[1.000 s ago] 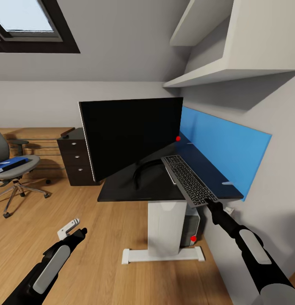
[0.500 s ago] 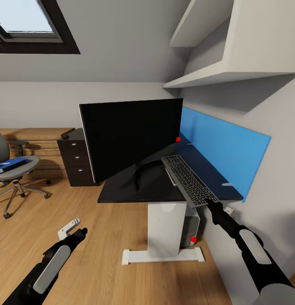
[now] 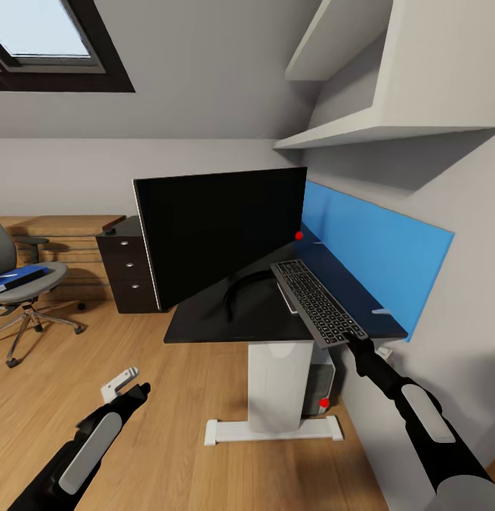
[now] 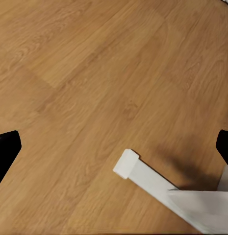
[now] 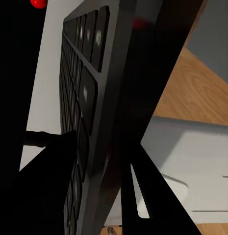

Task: In the bedroom, organize the workspace by keeping the computer under the desk, ensuring the monitor is on the desk, placing the keyboard on the desk next to the monitor, placing the mouse on the desk next to the keyboard, moving the folder from the swivel chair onto the desk next to the mouse, stacking the notebook on top of the folder with the pen on top of the notebook, and positioning the swivel chair next to the desk.

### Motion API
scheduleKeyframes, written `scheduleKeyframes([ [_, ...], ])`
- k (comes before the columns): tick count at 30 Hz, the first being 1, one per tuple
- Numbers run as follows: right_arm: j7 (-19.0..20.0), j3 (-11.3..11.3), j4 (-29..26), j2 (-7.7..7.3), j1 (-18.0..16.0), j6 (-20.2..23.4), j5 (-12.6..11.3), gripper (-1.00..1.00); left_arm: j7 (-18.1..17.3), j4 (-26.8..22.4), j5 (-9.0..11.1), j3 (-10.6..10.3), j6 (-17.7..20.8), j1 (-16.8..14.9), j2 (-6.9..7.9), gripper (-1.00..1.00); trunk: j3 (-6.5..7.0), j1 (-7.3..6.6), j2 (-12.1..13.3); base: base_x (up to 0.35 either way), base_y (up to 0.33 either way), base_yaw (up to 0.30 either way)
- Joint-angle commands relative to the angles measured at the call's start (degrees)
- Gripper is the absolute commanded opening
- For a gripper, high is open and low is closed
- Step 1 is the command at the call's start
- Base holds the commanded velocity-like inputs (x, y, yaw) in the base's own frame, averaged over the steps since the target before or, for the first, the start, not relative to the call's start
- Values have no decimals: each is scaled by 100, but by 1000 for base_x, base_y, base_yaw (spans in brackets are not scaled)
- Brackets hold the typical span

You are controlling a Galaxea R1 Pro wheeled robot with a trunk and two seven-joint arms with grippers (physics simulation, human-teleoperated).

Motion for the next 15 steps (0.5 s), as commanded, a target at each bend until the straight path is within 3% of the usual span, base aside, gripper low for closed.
scheduleKeyframes([
  [1, 3, -12, 1, 1, -3, 36, -24, -100, 42, -8, 25, -66, -2, -4, 9, 100, -6, -1, -3, -17, 0, 0],
  [8, 3, -12, 1, 1, -3, 35, -18, -100, 43, -8, 8, -148, -16, -4, 25, 100, -6, -1, -3, -285, 21, 0],
  [15, 3, -12, 1, 1, -3, 38, -15, -100, 43, -8, -5, -148, -16, -4, 31, 100, -6, -1, -3, -292, 189, 0],
])
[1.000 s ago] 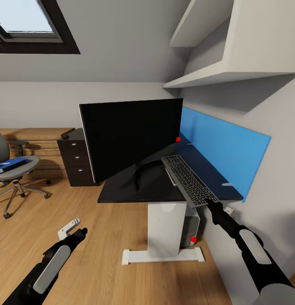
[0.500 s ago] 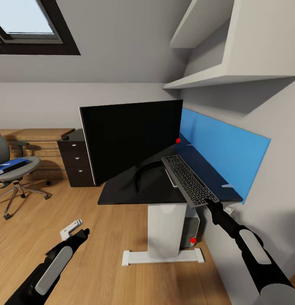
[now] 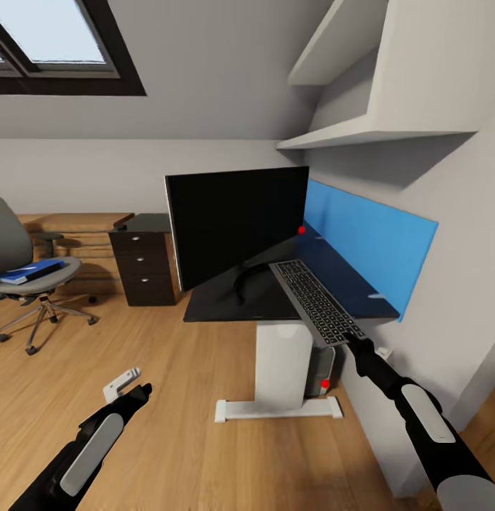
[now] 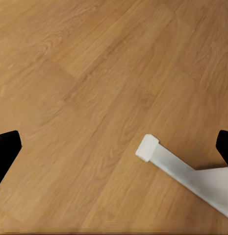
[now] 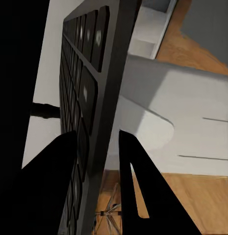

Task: In the bedroom, organize the workspace by keeping the computer under the desk, ensuring the monitor is on the desk, placing the keyboard on the desk next to the monitor, placing the mouse on the desk next to the keyboard, moving the folder from the swivel chair onto the desk next to the mouse, stacking the notebook on top of the folder with the pen on top of the notebook, and positioning the swivel chair next to the desk.

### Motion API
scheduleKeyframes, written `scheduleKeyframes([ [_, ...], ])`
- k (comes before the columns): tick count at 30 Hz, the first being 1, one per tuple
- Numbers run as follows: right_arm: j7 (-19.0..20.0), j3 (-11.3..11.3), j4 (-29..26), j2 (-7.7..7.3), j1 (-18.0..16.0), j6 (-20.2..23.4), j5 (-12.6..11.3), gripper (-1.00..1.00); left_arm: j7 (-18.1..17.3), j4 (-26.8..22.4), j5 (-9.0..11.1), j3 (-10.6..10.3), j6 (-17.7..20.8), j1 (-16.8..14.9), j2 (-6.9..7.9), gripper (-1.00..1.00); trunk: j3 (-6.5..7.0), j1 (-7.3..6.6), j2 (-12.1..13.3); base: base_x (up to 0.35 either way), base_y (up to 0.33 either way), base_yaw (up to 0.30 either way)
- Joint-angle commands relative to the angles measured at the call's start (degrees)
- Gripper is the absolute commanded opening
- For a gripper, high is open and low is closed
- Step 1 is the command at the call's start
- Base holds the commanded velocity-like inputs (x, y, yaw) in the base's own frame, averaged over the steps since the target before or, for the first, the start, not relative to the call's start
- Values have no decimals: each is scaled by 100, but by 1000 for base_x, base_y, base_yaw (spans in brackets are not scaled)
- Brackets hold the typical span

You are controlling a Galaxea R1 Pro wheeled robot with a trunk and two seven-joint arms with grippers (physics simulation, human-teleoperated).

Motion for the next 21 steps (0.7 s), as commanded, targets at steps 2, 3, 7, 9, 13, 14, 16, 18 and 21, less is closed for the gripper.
scheduleKeyframes([
  [2, 2, -14, -2, 2, -4, 34, -33, -100, 38, -7, 27, -14, 7, -4, 6, 100, -6, -4, -3, -279, 218, 0],
  [3, 2, -14, -2, 2, -4, 35, -33, -100, 38, -7, 27, -14, 7, -4, 6, 100, -6, -4, -3, -278, 220, 0],
  [7, 2, -14, -2, 2, -4, 35, -33, -100, 46, -7, 26, -16, 6, -4, 6, 100, -6, -4, -3, -277, 222, 0],
  [9, 2, -14, -2, 2, -4, 35, -36, -100, 45, -7, 28, -15, 6, -4, 6, 100, -6, -4, -3, -276, 222, 0],
  [13, 2, -14, -2, 2, -4, 35, -41, -100, 46, -7, 34, -16, 7, -4, 6, 100, -6, -4, -3, -276, 222, 0],
  [14, 2, -14, -2, 2, -4, 36, -41, -100, 47, -7, 34, -15, 5, -4, 6, 100, -6, -4, -3, -276, 222, 0],
  [16, 2, -14, -2, 2, -4, 35, -41, -100, 47, -7, 35, -16, 6, -4, 6, 100, -6, -4, -3, -276, 222, 0],
  [18, 2, -14, -2, 2, -4, 34, -41, -100, 47, -7, 35, -16, 7, -4, 6, 100, -6, -4, -3, -276, 222, 0],
  [21, 2, -14, -2, 2, -4, 35, -41, -100, 47, -7, 39, -20, 6, -4, 6, 100, -6, -4, -3, -276, 222, 0],
])
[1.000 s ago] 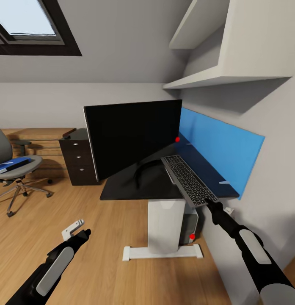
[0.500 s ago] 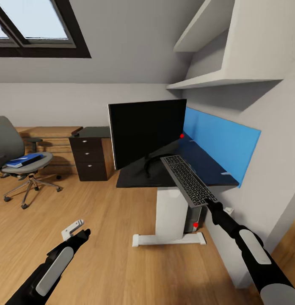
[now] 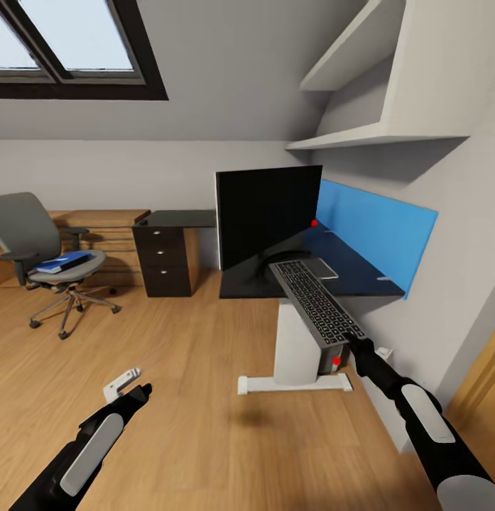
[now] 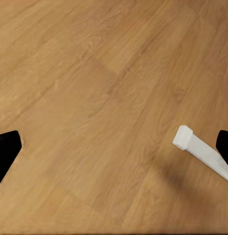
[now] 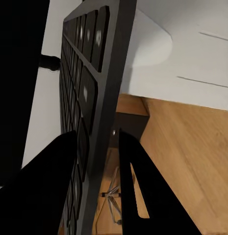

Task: In the bedroom, organize the workspace by keeping the computer under the desk, ensuring the monitor is on the desk, placing the keyboard on the desk next to the monitor, placing the mouse on the desk next to the keyboard, moving the folder from the swivel chair onto the desk next to the mouse, stacking the notebook on top of the folder with the pen on top of the notebook, and positioning the swivel chair next to the desk.

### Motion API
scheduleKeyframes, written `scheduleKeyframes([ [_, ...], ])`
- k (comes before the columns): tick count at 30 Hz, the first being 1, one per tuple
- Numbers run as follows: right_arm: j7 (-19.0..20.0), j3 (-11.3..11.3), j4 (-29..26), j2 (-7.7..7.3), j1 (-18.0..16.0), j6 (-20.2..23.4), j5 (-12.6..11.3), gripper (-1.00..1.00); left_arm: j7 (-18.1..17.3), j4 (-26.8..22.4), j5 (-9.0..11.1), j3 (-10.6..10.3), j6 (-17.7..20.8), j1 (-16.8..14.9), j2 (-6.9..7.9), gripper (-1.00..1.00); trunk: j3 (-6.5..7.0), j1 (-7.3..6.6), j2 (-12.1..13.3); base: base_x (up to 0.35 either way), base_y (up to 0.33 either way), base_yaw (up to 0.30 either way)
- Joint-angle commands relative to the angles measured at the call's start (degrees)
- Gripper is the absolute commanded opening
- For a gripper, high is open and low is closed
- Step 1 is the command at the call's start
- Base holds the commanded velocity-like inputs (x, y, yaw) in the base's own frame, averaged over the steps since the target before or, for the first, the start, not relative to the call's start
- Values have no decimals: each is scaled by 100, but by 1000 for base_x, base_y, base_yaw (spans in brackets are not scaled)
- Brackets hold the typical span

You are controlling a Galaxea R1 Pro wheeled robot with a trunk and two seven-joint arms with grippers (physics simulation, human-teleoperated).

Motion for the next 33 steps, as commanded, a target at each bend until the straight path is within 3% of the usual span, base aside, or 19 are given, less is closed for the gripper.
scheduleKeyframes([
  [1, 3, -14, -3, 2, -4, 35, -41, -100, 38, -7, 27, -16, 7, -4, 6, 100, -5, -4, -3, -276, 222, 0],
  [20, 24, -17, -19, 2, -4, 36, -57, -100, 38, -7, 23, -17, 7, -4, 6, 100, -5, -4, -3, -276, 222, 0],
  [22, 22, 40, -20, 2, -4, 37, -58, -100, 38, -7, 23, -17, 3, -4, 6, 100, -5, -4, -3, -276, 222, 0],
  [26, 21, 383, -15, 7, -4, 30, -52, -100, 38, -7, 23, -17, 0, -4, 6, 100, -5, -4, -3, -273, 225, 0],
  [33, 18, 494, -1, 29, -4, 21, -50, -100, 38, -7, 23, -17, -1, -4, 0, 100, -5, -4, -3, -220, 260, 0],
])
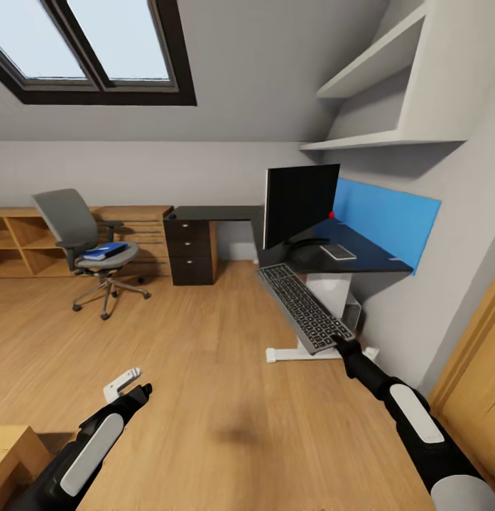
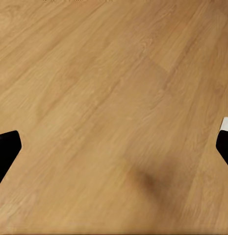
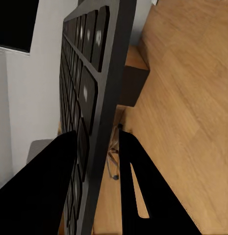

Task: In the bedroom, organize the workspace by keeping the computer under the desk, ensuring the monitor is on the desk, placing the keyboard on the desk next to the monitor, placing the mouse on the desk next to the keyboard, moving the folder from the swivel chair onto the desk next to the mouse, stacking the notebook on top of the folder with the pen on top of the notebook, and positioning the swivel chair next to the desk.

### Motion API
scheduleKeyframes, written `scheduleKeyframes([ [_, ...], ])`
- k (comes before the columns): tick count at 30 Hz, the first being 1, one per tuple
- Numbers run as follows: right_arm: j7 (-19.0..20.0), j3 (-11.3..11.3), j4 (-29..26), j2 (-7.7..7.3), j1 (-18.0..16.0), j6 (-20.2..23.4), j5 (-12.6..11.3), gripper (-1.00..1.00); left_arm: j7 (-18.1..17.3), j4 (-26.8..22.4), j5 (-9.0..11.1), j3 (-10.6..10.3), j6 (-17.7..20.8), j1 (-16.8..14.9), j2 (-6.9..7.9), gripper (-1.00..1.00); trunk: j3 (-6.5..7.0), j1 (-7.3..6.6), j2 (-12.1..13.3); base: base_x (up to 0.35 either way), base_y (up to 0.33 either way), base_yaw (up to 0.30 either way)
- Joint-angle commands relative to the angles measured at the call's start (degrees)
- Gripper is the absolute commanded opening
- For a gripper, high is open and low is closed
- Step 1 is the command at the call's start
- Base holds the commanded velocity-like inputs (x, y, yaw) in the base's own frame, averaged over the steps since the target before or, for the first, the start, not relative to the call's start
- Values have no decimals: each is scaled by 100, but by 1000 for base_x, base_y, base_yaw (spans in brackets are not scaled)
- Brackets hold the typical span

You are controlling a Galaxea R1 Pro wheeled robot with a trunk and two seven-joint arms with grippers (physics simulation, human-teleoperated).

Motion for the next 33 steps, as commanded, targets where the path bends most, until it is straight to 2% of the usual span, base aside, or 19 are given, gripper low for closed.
scheduleKeyframes([
  [1, 0, 1, -2, 5, -4, 35, -43, -100, 37, -6, 27, -16, 6, -4, 5, 100, -5, -2, -3, -129, 302, 0],
  [8, -7, 155, -3, 36, -4, 18, -47, -100, 37, -6, 33, -23, 11, -4, -2, 100, -5, -2, -3, -29, 248, 0],
  [16, -192, 240, -39, 340, -4, 45, -59, -100, 37, -6, 36, -24, 24, -4, -5, 100, -5, -2, -3, -1, 22, 0],
  [17, -195, 289, -42, 349, -4, 48, -57, -100, 37, -6, 36, -24, 24, -4, -5, 100, -5, -2, -3, 0, 2, 0],
  [19, -183, 556, -51, 347, -4, 52, -45, -100, 37, -6, 36, -24, 24, -4, -5, 100, -5, -2, -3, 0, 0, 0],
  [22, -168, 805, -77, 339, -4, 45, -29, -100, 37, -6, 36, -24, 23, -4, -5, 100, -5, -2, -3, 0, 0, 0],
  [33, -170, 876, -389, 343, -4, 39, -41, -100, 37, -6, 41, -24, 26, -4, -5, 100, -5, -2, -3, 0, 0, 0],
])
